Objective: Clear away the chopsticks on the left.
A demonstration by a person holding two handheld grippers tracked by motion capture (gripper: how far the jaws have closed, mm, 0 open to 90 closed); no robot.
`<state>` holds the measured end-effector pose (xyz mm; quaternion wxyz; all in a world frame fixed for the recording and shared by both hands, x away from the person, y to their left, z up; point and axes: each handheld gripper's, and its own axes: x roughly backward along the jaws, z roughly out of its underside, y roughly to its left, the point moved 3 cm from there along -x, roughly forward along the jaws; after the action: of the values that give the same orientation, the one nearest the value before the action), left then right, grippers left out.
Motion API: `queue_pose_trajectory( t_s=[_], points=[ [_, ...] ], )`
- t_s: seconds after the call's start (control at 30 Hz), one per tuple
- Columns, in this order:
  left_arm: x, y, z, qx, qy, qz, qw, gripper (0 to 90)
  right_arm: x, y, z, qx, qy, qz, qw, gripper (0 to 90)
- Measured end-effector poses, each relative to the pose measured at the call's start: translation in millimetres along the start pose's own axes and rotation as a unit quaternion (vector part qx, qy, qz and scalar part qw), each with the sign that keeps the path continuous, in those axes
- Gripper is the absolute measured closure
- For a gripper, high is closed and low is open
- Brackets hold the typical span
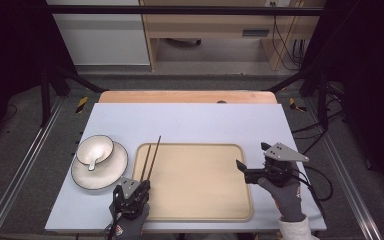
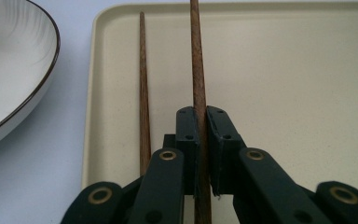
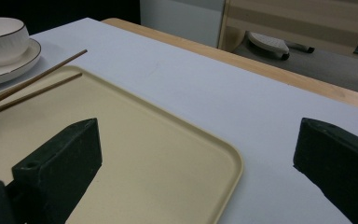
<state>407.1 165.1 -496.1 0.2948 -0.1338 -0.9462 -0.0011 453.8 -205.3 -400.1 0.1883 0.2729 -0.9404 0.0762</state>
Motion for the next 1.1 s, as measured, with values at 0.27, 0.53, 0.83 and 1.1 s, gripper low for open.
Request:
queue_pose_trajectory(
  t_s=[0.27,0.53,0.83,1.1],
  points=[
    [-2.8,-1.4,4.5,-0.003,0.017,-0.004,0.9998,83.7,0.1,-0.3,0.0,0.001,0.0,0.0,1.0,1.1],
    [-3.7,-2.4,6.6,-0.006,0.032,-0.005,0.9995,83.6,-1.7,0.7,0.8,0.001,0.003,-0.001,1.0,1.1],
    [-4.6,-5.0,5.1,-0.017,0.039,-0.009,0.999,83.2,-1.6,0.7,0.7,0.001,0.003,0.0,1.0,1.0],
    [-5.3,-4.7,4.0,-0.021,0.041,-0.009,0.9989,82.1,-0.7,0.3,0.2,0.0,0.002,0.0,1.0,1.0]
  ],
)
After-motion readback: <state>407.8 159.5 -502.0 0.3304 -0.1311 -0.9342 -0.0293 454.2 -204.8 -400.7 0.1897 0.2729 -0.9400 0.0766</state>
